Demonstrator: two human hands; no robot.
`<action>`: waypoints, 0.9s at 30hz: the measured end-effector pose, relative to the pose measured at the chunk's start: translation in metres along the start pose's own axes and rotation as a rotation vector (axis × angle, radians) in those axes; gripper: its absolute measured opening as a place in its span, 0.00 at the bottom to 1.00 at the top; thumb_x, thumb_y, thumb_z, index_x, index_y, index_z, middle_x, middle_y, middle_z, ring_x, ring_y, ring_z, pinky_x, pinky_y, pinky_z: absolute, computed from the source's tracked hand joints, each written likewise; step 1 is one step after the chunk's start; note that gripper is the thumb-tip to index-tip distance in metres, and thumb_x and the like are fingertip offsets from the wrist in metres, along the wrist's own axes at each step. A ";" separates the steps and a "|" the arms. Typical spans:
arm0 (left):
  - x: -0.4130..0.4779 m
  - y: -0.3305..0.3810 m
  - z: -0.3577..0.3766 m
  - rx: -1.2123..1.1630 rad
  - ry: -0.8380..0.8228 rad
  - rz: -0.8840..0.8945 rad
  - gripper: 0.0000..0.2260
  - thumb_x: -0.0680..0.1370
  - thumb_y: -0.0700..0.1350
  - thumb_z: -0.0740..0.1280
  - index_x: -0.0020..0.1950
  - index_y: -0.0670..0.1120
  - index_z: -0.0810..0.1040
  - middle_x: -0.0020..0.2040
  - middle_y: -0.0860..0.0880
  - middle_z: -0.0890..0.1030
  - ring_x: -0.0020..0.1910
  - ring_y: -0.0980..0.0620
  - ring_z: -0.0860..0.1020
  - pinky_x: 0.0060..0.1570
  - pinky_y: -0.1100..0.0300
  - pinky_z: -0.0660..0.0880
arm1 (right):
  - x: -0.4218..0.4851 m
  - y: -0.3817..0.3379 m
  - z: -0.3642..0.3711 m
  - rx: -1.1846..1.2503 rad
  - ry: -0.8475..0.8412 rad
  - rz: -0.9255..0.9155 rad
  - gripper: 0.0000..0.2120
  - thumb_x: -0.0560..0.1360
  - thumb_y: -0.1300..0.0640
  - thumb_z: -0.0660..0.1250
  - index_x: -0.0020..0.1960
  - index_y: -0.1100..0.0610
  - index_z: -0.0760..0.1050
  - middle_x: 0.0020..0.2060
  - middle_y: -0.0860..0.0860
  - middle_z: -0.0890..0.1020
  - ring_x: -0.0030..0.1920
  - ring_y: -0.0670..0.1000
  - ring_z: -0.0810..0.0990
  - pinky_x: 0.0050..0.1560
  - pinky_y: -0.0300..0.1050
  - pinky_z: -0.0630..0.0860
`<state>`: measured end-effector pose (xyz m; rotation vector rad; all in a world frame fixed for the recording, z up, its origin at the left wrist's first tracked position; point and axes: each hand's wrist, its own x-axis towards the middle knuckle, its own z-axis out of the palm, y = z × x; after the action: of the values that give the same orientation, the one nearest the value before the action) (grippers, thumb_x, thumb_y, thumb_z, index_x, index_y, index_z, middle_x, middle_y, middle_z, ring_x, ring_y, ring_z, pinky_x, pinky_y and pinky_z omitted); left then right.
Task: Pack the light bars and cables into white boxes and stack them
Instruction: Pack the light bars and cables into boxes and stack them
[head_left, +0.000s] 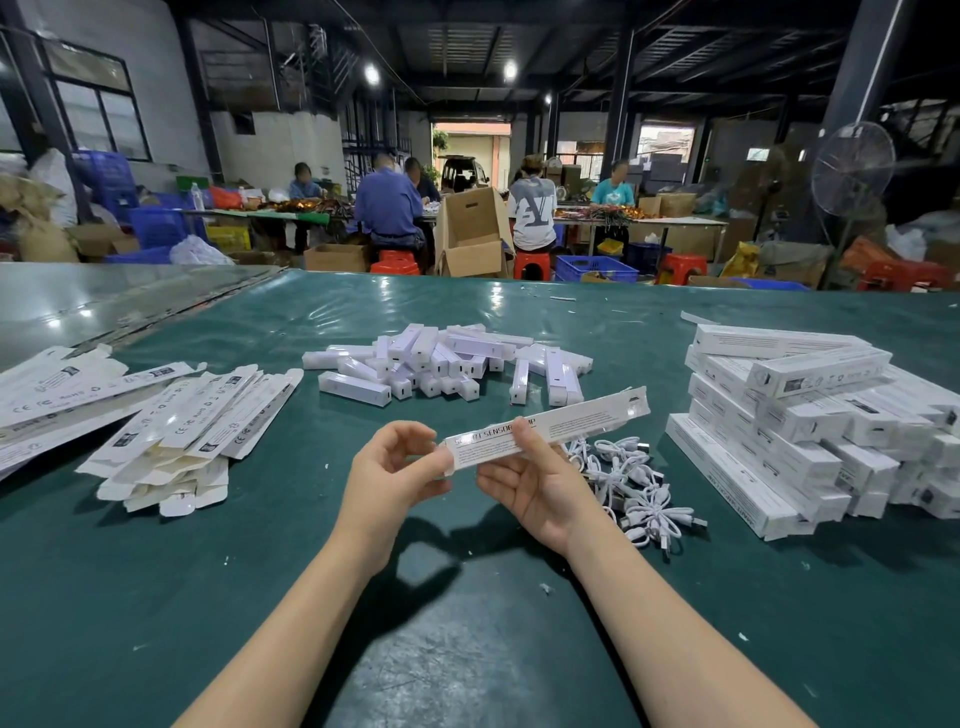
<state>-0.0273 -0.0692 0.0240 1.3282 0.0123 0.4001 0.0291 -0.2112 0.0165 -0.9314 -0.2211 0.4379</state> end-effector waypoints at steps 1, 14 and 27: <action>0.000 -0.001 0.000 0.016 0.001 -0.002 0.09 0.71 0.30 0.69 0.41 0.44 0.75 0.36 0.51 0.78 0.34 0.58 0.77 0.33 0.63 0.78 | 0.000 0.000 0.000 0.002 -0.007 0.002 0.16 0.65 0.52 0.65 0.48 0.60 0.73 0.33 0.55 0.84 0.30 0.50 0.82 0.30 0.40 0.78; 0.003 -0.004 -0.002 -0.008 0.051 -0.012 0.08 0.72 0.35 0.69 0.34 0.45 0.76 0.31 0.53 0.81 0.32 0.59 0.79 0.32 0.64 0.77 | 0.003 0.001 -0.006 -0.005 -0.063 0.035 0.15 0.65 0.50 0.64 0.47 0.57 0.76 0.34 0.51 0.84 0.33 0.49 0.83 0.34 0.40 0.79; -0.003 -0.007 0.013 -0.039 0.343 0.063 0.07 0.73 0.39 0.71 0.35 0.43 0.78 0.30 0.52 0.80 0.34 0.56 0.79 0.31 0.68 0.76 | 0.006 0.003 -0.007 -0.043 -0.107 0.076 0.13 0.66 0.54 0.65 0.48 0.57 0.77 0.39 0.51 0.85 0.38 0.51 0.84 0.35 0.40 0.79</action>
<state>-0.0253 -0.0839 0.0204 1.2105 0.2486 0.6746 0.0365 -0.2125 0.0101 -0.9613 -0.2939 0.5552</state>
